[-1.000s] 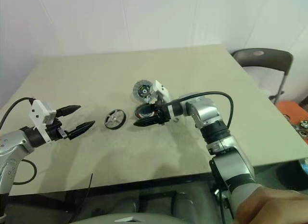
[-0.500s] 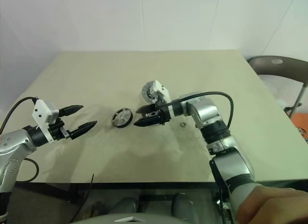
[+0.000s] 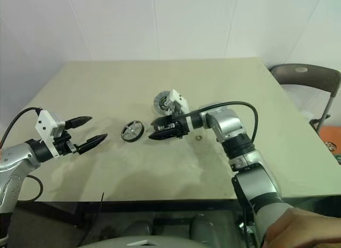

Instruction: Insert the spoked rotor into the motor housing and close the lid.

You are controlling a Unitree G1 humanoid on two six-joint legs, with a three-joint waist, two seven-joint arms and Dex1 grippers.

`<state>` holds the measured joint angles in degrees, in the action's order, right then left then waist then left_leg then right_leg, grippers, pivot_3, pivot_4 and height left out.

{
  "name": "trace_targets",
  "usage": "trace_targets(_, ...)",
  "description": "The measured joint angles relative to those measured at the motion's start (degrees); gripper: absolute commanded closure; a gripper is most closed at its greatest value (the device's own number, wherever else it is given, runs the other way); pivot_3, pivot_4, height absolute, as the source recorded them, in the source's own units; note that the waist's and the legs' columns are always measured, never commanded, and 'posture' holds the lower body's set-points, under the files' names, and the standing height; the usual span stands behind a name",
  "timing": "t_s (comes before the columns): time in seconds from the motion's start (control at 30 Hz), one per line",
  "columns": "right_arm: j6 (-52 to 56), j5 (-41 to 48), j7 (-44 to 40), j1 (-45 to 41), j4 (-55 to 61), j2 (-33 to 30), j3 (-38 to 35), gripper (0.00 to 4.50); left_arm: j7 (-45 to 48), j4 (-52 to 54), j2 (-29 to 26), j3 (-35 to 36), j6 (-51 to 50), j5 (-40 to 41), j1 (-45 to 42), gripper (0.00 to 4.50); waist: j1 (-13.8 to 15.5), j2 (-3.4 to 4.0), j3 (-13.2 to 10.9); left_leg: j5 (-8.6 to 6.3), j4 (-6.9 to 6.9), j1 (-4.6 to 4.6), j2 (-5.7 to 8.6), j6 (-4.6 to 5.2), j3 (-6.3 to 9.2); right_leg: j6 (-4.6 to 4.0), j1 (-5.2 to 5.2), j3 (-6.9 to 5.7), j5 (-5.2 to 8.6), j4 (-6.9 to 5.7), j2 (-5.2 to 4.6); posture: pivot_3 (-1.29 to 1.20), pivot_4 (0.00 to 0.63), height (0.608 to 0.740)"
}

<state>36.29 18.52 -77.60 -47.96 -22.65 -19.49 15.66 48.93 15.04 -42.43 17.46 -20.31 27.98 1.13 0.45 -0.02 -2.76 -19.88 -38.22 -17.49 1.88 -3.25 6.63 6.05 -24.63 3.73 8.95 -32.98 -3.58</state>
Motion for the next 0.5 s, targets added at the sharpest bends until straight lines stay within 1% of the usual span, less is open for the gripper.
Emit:
trace_targets(0.07, 0.0, -0.1, 0.0, 0.0, 0.0, 0.0, 0.0, 1.06, 0.0, 0.0, 0.0, 0.0, 0.0, 0.0, 0.0, 0.04, -1.1, -0.07, 0.0, 0.00, 0.00, 0.15, 0.00, 0.00, 0.00, 0.23, 0.29, 0.01, 0.22, -0.03, 0.00, 0.00, 0.000, 0.740)
trace_targets(0.3, 0.0, -0.3, 0.2, 0.0, 0.0, 0.0, 0.0, 1.06, -0.1, -0.2, 0.0, -0.1, 0.4, 0.0, -0.1, 0.04, -4.3, -0.07, 0.0, 0.00, -0.02, 0.19, -0.19, 0.00, -0.03, 0.26, 0.28, 0.10, 0.19, -0.35, 0.21, 0.00, 0.000, 0.740)
trace_targets(0.5, 0.0, -0.3, 0.3, 0.0, -0.1, 0.1, 0.0, 1.06, -0.1, -0.4, 0.0, -0.1, 0.9, 0.0, -0.5, 0.04, -4.6, -0.06, 0.0, 0.00, -0.03, 0.22, -0.59, 0.00, -0.02, 0.18, 0.26, 0.11, 0.17, -0.41, 0.69, 0.00, 0.000, 0.740)
